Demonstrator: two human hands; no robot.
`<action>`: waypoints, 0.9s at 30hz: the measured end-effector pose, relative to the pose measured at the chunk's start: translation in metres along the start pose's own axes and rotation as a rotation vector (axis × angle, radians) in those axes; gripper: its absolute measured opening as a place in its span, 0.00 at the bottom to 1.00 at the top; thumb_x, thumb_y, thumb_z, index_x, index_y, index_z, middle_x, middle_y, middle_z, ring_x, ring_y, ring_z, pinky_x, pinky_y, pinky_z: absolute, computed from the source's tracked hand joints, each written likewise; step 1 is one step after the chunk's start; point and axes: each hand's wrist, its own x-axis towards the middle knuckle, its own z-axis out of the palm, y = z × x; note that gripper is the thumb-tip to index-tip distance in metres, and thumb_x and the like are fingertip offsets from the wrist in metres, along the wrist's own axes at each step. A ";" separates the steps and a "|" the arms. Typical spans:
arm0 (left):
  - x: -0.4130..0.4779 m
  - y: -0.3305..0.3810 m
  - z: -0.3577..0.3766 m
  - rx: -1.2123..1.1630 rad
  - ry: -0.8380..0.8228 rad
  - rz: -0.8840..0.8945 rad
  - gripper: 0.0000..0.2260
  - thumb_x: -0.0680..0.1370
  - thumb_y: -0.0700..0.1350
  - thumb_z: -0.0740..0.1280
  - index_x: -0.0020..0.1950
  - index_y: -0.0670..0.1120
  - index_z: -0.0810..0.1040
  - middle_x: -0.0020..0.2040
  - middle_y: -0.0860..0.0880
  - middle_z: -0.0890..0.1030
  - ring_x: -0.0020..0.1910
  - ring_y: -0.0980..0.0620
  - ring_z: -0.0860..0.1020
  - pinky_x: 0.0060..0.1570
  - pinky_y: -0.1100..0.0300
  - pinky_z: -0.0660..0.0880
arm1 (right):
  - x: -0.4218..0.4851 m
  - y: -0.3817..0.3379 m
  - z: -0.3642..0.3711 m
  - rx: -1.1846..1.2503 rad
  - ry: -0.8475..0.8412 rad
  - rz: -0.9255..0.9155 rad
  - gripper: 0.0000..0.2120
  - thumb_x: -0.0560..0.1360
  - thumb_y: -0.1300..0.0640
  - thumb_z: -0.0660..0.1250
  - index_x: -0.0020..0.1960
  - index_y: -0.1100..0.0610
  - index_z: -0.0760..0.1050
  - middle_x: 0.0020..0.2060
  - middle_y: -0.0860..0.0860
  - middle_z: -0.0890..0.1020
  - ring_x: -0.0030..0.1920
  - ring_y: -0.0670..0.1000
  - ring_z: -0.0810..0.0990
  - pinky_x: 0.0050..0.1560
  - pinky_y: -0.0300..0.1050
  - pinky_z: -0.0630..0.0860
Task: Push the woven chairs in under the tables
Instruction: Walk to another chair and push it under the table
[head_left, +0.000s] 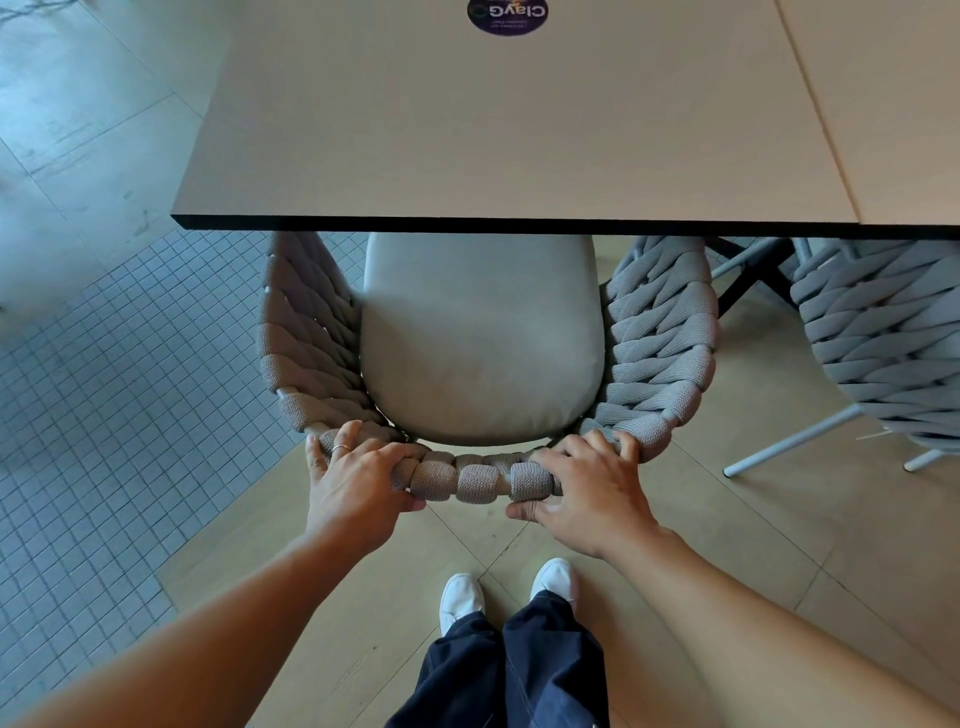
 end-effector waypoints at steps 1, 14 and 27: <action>-0.001 0.000 0.001 0.001 0.001 0.002 0.27 0.69 0.62 0.72 0.67 0.65 0.71 0.66 0.60 0.74 0.77 0.48 0.50 0.72 0.37 0.38 | 0.000 -0.001 0.000 0.003 -0.003 0.001 0.40 0.59 0.17 0.50 0.59 0.40 0.75 0.54 0.41 0.77 0.61 0.49 0.69 0.67 0.53 0.54; -0.002 -0.004 -0.004 -0.001 -0.038 0.020 0.29 0.68 0.64 0.71 0.68 0.63 0.71 0.67 0.59 0.74 0.77 0.47 0.50 0.72 0.36 0.37 | -0.007 -0.006 -0.002 0.024 -0.012 0.028 0.35 0.63 0.19 0.57 0.61 0.39 0.75 0.56 0.41 0.77 0.61 0.47 0.69 0.68 0.54 0.54; -0.002 0.000 -0.014 0.017 -0.127 0.019 0.28 0.70 0.65 0.70 0.68 0.63 0.71 0.70 0.56 0.72 0.78 0.45 0.48 0.72 0.34 0.38 | -0.008 -0.006 -0.006 0.049 -0.051 0.028 0.35 0.64 0.21 0.58 0.63 0.39 0.73 0.57 0.42 0.77 0.63 0.48 0.69 0.69 0.54 0.53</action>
